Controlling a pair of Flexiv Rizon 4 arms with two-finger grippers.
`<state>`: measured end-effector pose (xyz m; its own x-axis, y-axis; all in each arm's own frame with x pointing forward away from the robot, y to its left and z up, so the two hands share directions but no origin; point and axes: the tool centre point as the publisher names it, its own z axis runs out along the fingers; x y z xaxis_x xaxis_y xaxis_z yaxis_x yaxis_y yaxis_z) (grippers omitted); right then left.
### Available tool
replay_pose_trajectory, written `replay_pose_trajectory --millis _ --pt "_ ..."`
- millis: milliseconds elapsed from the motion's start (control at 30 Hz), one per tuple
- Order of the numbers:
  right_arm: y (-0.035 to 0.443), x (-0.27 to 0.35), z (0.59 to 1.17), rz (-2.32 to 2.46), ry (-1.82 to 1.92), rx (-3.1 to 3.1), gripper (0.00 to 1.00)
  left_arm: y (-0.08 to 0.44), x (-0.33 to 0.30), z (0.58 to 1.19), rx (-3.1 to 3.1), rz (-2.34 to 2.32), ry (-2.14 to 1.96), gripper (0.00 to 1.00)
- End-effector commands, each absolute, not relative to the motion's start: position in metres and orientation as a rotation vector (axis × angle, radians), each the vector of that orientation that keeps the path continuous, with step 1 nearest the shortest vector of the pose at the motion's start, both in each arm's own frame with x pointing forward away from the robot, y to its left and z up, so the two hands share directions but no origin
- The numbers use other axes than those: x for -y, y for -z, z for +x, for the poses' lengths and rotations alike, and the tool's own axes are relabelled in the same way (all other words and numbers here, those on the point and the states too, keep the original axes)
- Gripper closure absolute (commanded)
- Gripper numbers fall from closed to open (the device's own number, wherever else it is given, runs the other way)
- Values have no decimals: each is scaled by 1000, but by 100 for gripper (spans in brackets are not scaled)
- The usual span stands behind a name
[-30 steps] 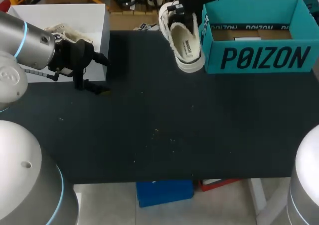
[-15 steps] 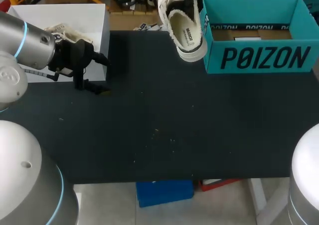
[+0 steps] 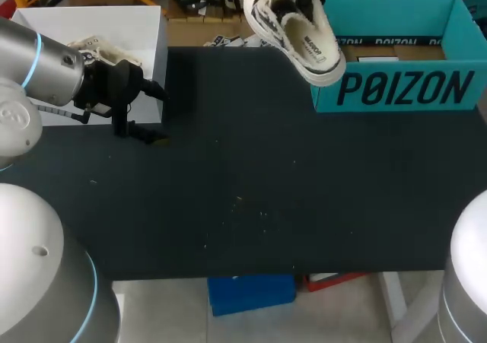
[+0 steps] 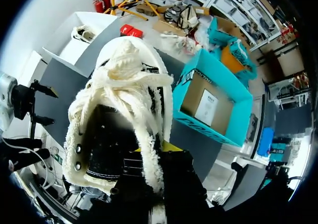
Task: Take the shoe out of the shoebox, open the shoe tongue, remove and reinsert the insole, then place the shoe into the shoebox
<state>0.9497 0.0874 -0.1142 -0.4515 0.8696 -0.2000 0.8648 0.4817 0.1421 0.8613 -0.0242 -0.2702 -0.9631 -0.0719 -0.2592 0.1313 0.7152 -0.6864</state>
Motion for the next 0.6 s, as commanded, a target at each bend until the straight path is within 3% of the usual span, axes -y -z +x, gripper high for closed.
replay_pose_trajectory --millis 33,433,600 --pt "120 -45 953 1134 -189 -2721 100 271 25 860 -2653 45 1087 0" --pt "123 39 989 253 -125 -2997 100 271 25 860 -2653 45 1087 0" --pt "123 39 989 253 -125 -2997 100 271 25 860 -2653 45 1087 0"
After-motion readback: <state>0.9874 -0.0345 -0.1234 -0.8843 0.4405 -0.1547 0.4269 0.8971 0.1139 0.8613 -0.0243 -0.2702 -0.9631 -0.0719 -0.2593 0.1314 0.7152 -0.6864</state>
